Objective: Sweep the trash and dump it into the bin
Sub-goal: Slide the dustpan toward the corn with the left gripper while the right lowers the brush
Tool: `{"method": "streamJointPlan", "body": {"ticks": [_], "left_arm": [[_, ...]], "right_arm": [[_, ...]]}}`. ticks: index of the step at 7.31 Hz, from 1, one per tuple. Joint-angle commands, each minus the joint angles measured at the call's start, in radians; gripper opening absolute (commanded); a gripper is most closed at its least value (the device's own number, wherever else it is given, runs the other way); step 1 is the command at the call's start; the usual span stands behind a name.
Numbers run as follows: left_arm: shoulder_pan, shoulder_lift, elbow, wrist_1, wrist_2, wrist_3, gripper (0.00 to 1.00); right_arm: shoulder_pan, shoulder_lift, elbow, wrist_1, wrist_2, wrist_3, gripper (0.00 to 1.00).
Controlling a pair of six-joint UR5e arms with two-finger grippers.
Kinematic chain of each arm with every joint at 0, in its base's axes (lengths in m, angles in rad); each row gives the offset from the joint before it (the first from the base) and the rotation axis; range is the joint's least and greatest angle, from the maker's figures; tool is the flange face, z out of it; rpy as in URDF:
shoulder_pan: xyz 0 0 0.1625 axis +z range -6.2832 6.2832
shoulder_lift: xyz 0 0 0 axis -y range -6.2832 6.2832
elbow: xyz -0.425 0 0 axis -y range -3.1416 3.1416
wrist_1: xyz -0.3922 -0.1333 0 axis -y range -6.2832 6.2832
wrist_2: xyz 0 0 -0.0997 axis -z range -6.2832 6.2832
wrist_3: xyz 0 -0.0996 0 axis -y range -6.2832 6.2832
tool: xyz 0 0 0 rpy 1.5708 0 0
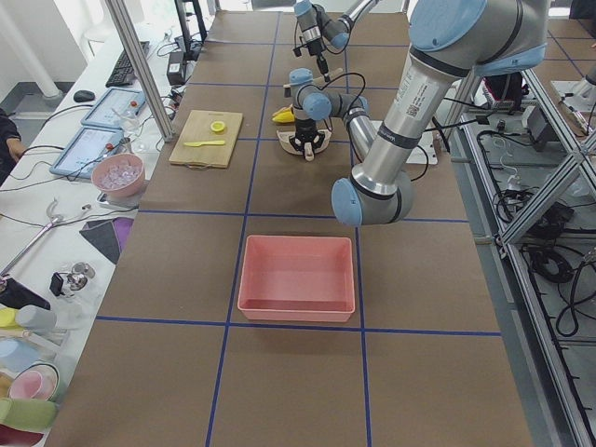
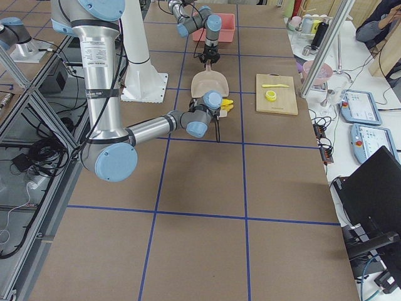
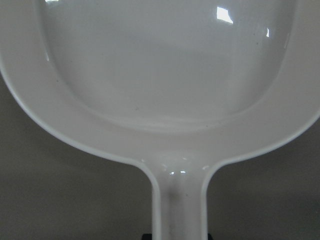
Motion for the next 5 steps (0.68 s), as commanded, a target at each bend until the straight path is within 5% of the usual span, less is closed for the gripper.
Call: {"method": "streamJointPlan", "body": {"ticks": [1, 5], "left_arm": [[-0.018, -0.023, 0.023, 0.002, -0.028, -0.001, 0.0], [-0.02, -0.087, 0.104, -0.002, -0.03, -0.007, 0.0]], "right_arm": [[-0.01, 0.024, -0.066, 0.074, 0.0, 0.017, 0.0], [-0.053, 0.148, -0.132, 0.068, -0.008, 0.075, 0.0]]}}
